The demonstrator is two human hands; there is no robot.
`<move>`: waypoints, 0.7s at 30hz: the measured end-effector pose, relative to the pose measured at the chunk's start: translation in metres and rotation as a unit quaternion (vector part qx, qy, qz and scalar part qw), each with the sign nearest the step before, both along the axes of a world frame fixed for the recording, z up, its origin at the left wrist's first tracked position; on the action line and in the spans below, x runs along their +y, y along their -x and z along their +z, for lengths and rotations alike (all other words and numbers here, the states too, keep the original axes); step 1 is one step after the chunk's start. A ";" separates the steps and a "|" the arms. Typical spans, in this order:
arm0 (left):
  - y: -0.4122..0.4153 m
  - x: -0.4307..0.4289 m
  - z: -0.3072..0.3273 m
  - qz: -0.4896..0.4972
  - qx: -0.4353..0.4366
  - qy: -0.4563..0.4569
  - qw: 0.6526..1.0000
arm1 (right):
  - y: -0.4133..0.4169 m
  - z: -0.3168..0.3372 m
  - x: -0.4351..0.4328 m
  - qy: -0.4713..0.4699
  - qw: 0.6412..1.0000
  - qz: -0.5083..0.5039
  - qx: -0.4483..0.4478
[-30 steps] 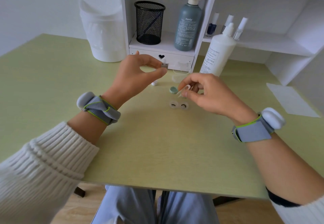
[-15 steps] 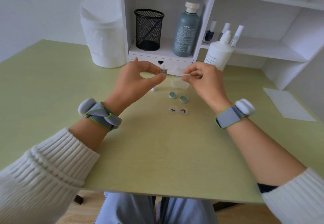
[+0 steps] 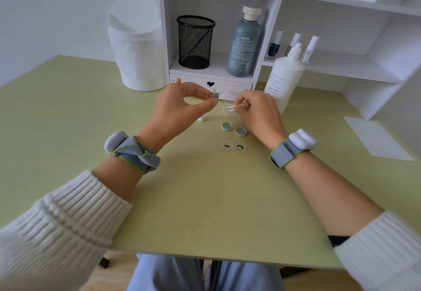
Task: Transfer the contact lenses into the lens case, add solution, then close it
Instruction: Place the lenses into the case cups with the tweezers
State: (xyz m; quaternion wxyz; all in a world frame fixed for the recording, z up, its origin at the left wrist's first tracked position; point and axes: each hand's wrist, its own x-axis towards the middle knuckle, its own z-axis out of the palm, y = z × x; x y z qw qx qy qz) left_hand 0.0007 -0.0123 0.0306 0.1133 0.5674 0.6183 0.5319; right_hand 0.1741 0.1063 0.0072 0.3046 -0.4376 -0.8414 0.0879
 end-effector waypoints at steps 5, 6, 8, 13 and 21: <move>0.001 0.000 -0.001 0.000 -0.004 0.001 1.000 | -0.001 -0.001 -0.001 -0.003 1.000 -0.018 -0.024; 0.001 0.000 -0.001 0.000 -0.005 0.002 1.000 | -0.001 -0.002 -0.001 -0.003 0.999 -0.021 -0.025; 0.001 0.000 -0.002 0.000 -0.006 0.002 1.000 | -0.001 -0.002 -0.001 0.000 0.999 -0.022 -0.026; 0.002 0.000 -0.002 -0.004 -0.007 0.002 1.000 | -0.002 0.001 -0.001 0.003 1.000 -0.025 0.000; 0.000 -0.001 -0.002 -0.006 -0.001 -0.003 1.000 | -0.004 0.020 -0.012 0.056 0.982 -0.015 0.179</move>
